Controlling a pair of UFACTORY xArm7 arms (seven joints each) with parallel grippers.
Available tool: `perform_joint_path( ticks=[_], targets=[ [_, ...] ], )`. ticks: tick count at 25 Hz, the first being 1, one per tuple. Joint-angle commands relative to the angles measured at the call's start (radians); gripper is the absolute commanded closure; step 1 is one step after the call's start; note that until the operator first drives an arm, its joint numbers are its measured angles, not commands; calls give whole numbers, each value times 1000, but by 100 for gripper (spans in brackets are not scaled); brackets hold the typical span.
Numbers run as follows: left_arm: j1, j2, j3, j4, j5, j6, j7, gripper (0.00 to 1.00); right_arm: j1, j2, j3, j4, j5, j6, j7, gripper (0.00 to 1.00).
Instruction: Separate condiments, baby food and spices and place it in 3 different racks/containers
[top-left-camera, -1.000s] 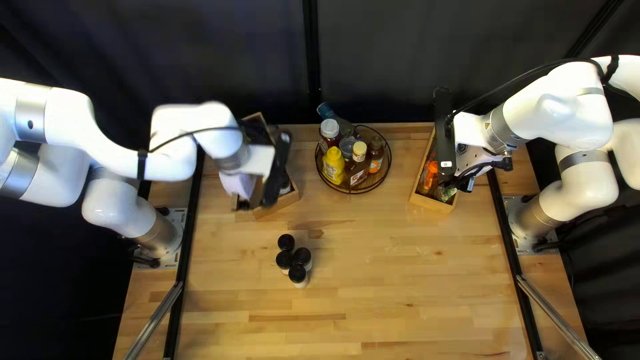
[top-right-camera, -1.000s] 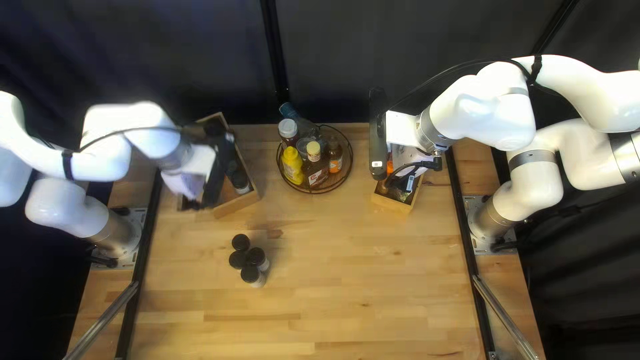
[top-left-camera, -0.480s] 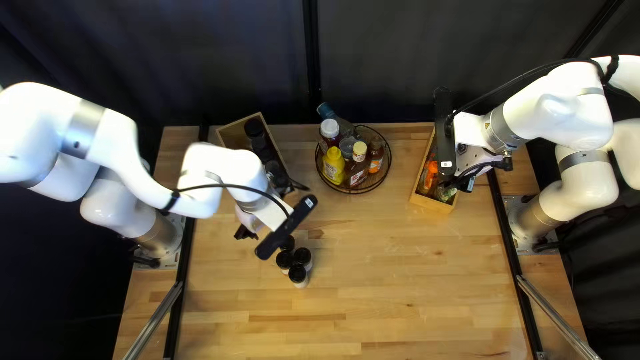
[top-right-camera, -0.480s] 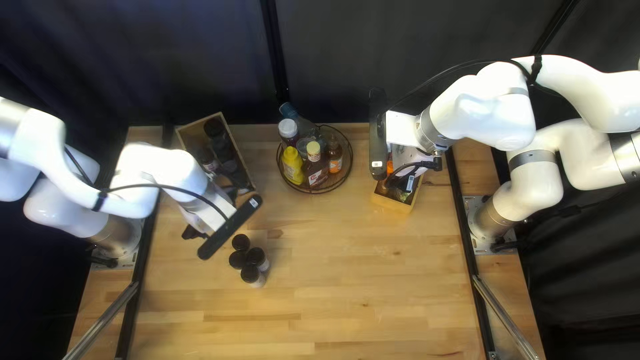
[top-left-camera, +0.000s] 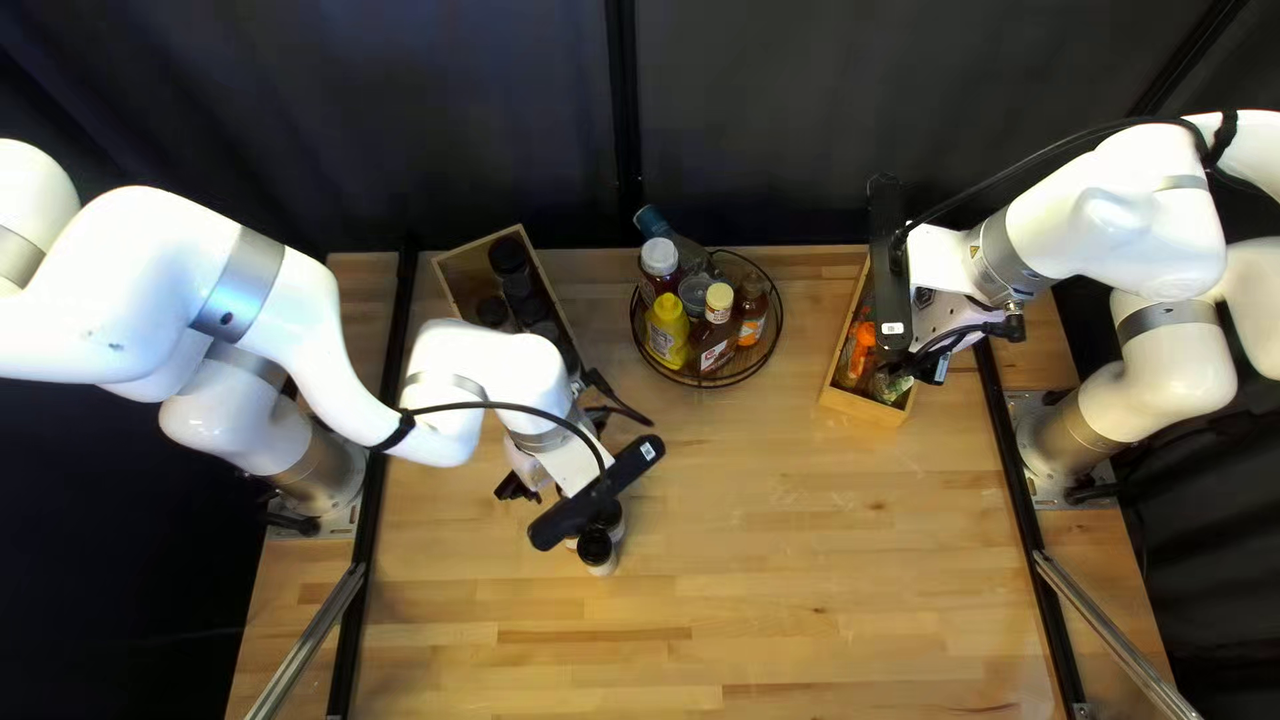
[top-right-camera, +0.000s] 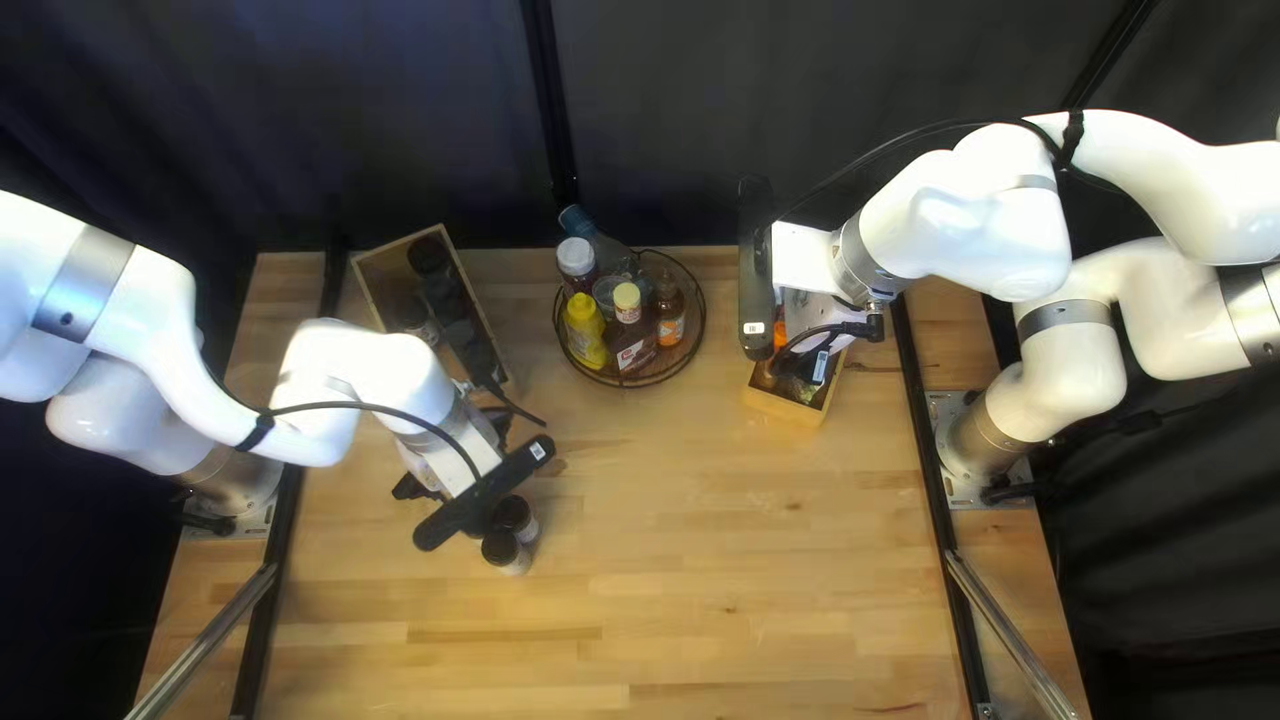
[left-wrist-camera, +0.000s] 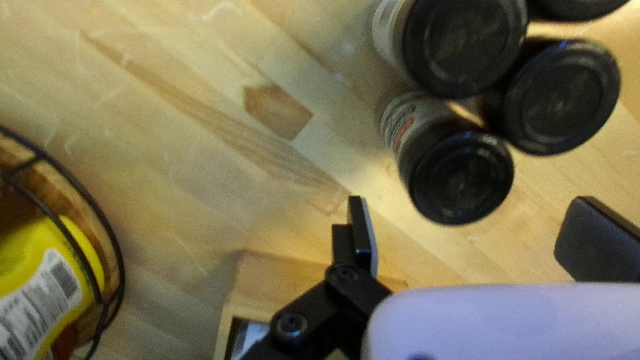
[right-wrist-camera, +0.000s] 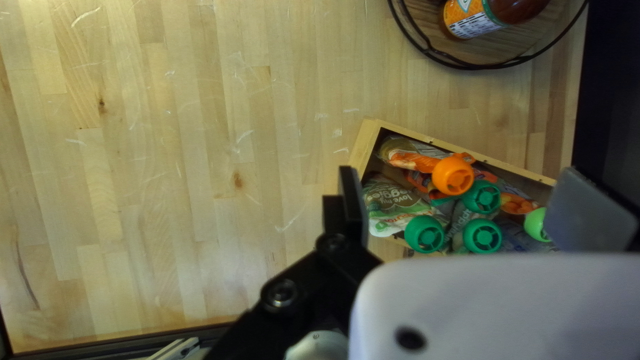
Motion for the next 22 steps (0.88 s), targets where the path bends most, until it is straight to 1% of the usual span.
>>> perform_joint_path(
  ticks=[1,2,3,4,5,6,7,10,11,13,15,20,22],
  targets=[
    [-5,19,-11,2,16,-26,-18,0,0,0,0,0,0,0,0,0],
    [-4,23,-14,3,25,-31,-27,1,0,0,0,0,0,0,0,0],
    [-4,25,-15,3,31,-34,-32,12,0,0,0,0,0,0,0,0],
    [-3,24,-18,1,41,-37,-42,15,0,0,0,0,0,0,0,0],
    [-3,23,-19,0,46,-38,-47,48,0,0,0,0,0,0,0,0],
    [-2,21,-22,-2,56,-39,-57,79,0,0,0,0,0,0,0,0],
    [-2,20,-24,-3,61,-39,-62,87,0,0,0,0,0,0,0,0],
    [-1,17,-28,-3,73,-36,-74,90,0,0,0,0,0,0,0,0],
    [0,16,-28,-2,77,-35,-78,92,0,0,0,0,0,0,0,0],
    [1,14,-29,0,84,-30,-82,94,0,0,0,0,0,0,0,0],
    [3,-6,-31,4,92,-6,-87,94,0,0,0,0,0,0,0,0],
    [13,-117,-37,7,118,108,-102,95,0,0,0,0,0,0,0,0],
    [26,-180,-36,4,133,173,-105,95,0,0,0,0,0,0,0,0]
  ],
)
